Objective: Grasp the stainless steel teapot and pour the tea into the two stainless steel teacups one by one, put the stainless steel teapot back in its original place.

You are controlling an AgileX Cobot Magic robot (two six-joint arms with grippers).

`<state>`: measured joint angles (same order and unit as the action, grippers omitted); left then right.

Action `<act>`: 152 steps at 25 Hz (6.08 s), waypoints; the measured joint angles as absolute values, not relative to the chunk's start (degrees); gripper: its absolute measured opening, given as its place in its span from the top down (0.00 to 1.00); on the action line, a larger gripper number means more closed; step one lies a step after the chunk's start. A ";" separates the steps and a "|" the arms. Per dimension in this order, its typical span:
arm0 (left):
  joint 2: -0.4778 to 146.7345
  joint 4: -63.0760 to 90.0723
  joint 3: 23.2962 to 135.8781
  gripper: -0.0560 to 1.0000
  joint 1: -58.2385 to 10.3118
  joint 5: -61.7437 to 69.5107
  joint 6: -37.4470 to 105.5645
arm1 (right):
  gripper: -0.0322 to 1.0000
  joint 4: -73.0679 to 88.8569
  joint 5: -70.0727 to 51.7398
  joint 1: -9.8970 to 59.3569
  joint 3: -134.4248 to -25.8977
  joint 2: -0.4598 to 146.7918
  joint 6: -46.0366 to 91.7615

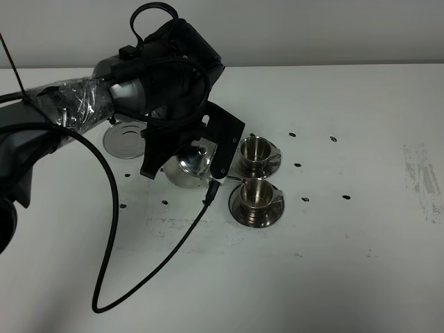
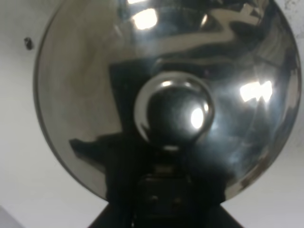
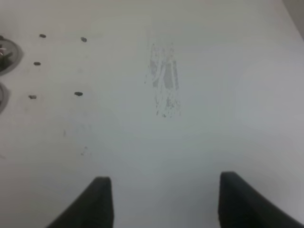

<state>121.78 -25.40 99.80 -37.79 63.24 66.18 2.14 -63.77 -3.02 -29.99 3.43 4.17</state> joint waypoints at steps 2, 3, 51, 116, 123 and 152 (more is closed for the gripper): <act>121.78 -26.70 99.80 0.78 -38.15 63.24 65.60 | 0.51 2.14 -63.77 -3.02 -29.99 3.43 4.17; 121.78 -27.36 99.80 0.78 -38.38 63.29 65.39 | 0.51 2.14 -63.77 -3.02 -29.99 3.43 4.17; 121.78 -39.65 99.80 0.78 -43.37 64.34 64.62 | 0.51 2.14 -63.77 -3.02 -29.99 3.43 4.17; 101.84 3.21 73.31 0.78 -41.64 42.87 52.61 | 0.51 2.14 -63.78 -3.02 -29.99 3.43 4.17; 102.70 4.41 66.82 0.78 -43.59 37.62 55.38 | 0.51 2.14 -63.78 -3.02 -29.99 3.43 4.17; 108.44 -2.82 86.59 0.78 -37.66 50.89 55.18 | 0.51 2.14 -63.78 -3.02 -29.99 3.43 4.17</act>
<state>108.44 -2.82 86.59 -37.66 50.89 55.18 2.14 -63.78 -3.02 -29.99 3.43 4.17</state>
